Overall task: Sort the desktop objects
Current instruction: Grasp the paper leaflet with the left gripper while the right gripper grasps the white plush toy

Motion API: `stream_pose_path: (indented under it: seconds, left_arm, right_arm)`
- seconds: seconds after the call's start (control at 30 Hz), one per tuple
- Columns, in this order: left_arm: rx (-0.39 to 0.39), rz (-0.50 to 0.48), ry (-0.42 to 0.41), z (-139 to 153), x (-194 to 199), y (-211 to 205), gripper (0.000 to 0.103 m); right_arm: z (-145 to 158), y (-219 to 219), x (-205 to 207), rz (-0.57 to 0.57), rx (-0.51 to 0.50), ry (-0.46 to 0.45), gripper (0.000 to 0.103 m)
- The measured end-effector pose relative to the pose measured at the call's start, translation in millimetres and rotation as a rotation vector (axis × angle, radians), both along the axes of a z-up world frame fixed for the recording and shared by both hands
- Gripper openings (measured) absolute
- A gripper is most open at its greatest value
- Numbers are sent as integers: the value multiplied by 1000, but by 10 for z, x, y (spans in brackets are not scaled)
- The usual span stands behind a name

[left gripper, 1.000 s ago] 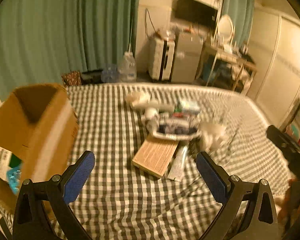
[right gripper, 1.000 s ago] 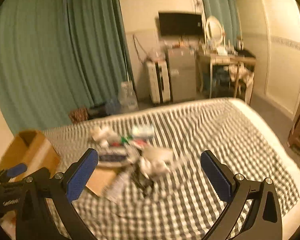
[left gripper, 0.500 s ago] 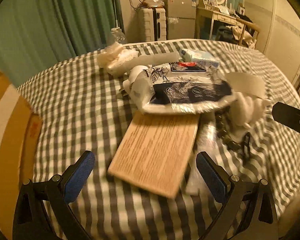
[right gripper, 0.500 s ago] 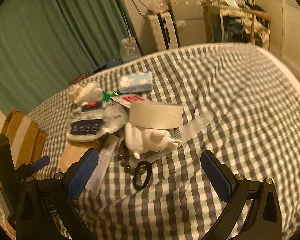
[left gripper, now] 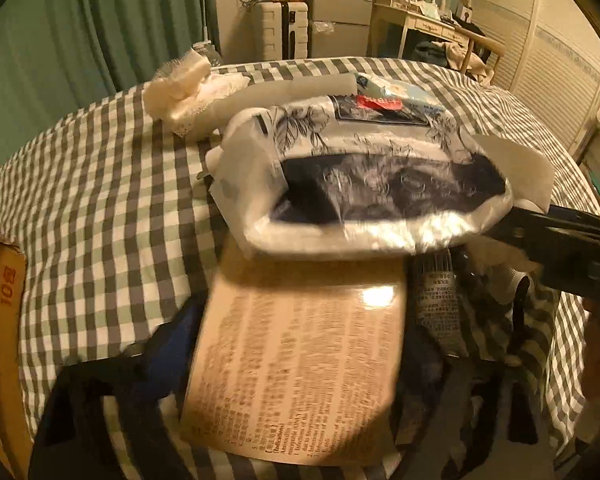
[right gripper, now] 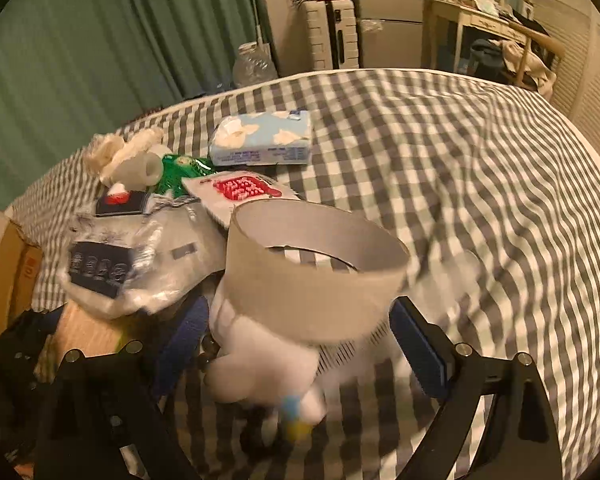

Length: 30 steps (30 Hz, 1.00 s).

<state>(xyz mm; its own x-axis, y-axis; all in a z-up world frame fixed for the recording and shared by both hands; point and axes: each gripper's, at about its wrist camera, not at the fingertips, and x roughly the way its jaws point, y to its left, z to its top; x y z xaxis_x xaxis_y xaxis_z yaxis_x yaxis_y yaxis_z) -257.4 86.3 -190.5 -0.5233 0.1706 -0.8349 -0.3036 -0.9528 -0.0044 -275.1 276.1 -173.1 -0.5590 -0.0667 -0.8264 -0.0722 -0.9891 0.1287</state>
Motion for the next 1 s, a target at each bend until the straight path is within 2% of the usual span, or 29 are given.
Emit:
stream_pose_path:
  seconds: [0.03,0.07,0.1,0.13,0.17,0.3,0.43,0.7,0.83,1.0]
  left_arm:
    - [-4,-4,-3,17,16,2,78]
    - [-12,-6,-11,33,30,10,78]
    - [-13,-8,-25,43,45,1,78]
    - [-14,-5,-33,60,59,-19,78]
    - [-19,0,-41,76,83,-40,78]
    - [-17,36,-66,160,247,-193,78]
    - [-1,60,-65,287,509,-371,78]
    - [70,124,-30,571,1025,-665,78]
    - [104,141,2,755,1088,-680,78]
    - [150,148,50,1007,1266,-664,78]
  right_arm:
    - [-19,-2,-12,2,6,-3,92]
    - [-24,-15,-4,12,16,0,84]
    - [-26,-30,13,29,22,-2,73]
    - [-55,-42,21,41,8,-24,49]
    - [-64,-40,61,36,0,-27,47]
    - [-34,-5,291,40,-23,-45,47]
    - [91,39,527,40,-105,-40,47]
    - [385,86,1021,51,-241,21,47]
    - [533,54,1258,64,-257,46,47]
    - [748,10,1358,85,-294,67,47]
